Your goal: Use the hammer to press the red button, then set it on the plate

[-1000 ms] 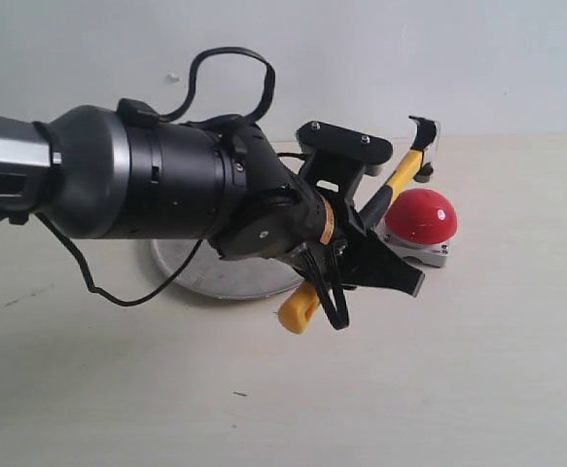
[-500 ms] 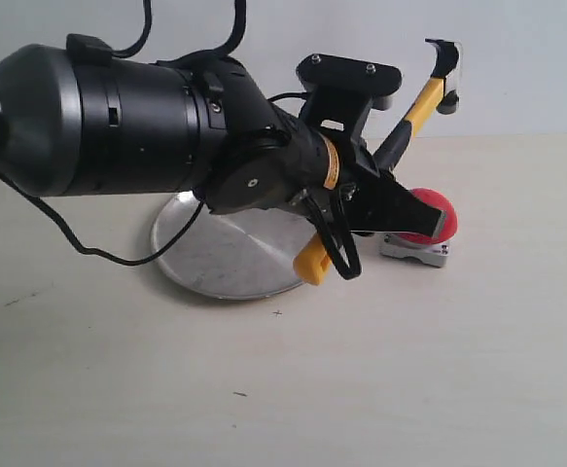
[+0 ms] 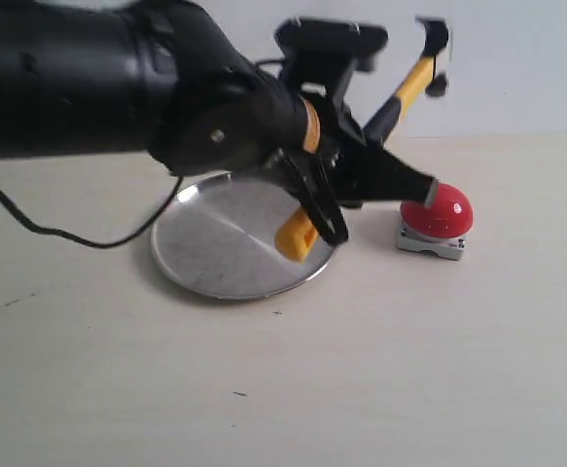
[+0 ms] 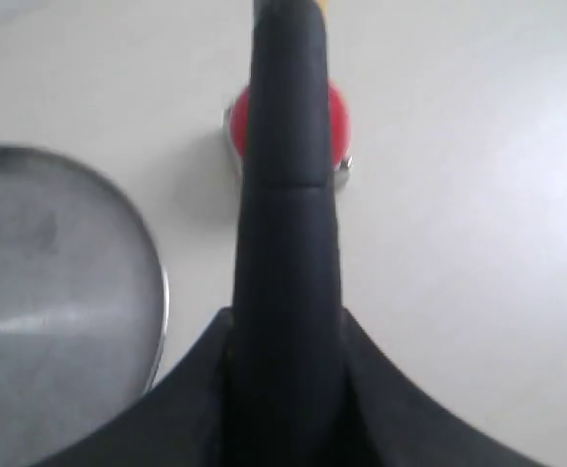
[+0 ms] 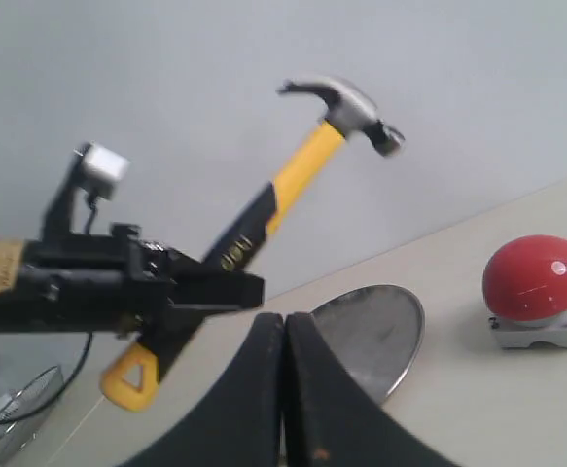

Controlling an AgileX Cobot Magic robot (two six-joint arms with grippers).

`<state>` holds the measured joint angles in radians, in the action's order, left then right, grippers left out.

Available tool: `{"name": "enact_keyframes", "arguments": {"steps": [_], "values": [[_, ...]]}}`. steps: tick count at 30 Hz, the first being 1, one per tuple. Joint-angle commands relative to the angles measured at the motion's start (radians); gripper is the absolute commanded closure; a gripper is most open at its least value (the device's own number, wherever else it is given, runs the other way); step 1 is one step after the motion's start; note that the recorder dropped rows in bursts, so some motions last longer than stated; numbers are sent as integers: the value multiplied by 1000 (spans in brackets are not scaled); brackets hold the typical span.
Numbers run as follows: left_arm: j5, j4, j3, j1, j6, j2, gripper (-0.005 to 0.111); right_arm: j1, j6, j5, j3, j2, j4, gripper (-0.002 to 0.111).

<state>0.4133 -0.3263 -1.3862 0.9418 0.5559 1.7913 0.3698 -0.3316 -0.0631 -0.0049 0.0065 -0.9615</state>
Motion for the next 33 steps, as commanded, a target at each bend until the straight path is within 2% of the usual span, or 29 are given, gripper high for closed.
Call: {"name": "enact_keyframes", "arguments": {"steps": [1,3,4,5,6,7,8,9,10,11,12,13,15,17,24,26,30,33], "values": [[-217,50,127,-41,0,-153,107,-6,-6,5,5,-7,2,108],[-313,90,217,-82,0,-185,107,-6,-6,5,5,-7,2,108],[-423,132,329,-122,6,-204,107,-6,-6,5,5,-7,2,108],[-492,151,386,-143,18,-211,107,-6,-6,5,5,-7,2,108],[-643,154,486,-182,85,-211,107,-6,-6,5,5,-7,2,108],[-725,130,548,-209,142,-207,107,-6,-6,5,5,-7,2,108],[-908,42,626,-260,287,-191,107,-6,-6,5,5,-7,2,108],[-987,-4,653,-288,357,-181,107,-6,-6,5,5,-7,2,108],[-1171,-116,697,-357,495,-151,107,-6,-6,5,5,-7,2,108],[-1221,-160,703,-388,540,-139,107,-6,-6,5,5,-7,2,108],[-1286,-292,696,-445,642,-110,107,-6,-6,5,5,-7,2,108],[-1300,-390,672,-491,722,-83,107,-6,-6,5,5,-7,2,108],[-1300,-481,637,-545,838,-37,107,-6,-6,5,5,-7,2,108],[-1307,-529,600,-574,895,-2,107,-6,-6,5,5,-7,2,108],[-1301,-573,571,-572,790,26,107,-6,-6,5,5,-7,2,108],[-1293,-544,571,-572,753,26,107,-6,-6,5,5,-7,2,108],[-1258,-501,566,-568,846,49,107,-6,-6,5,5,-7,2,108],[-1242,-529,526,-568,881,88,107,-6,-6,5,5,-7,2,108]]}}
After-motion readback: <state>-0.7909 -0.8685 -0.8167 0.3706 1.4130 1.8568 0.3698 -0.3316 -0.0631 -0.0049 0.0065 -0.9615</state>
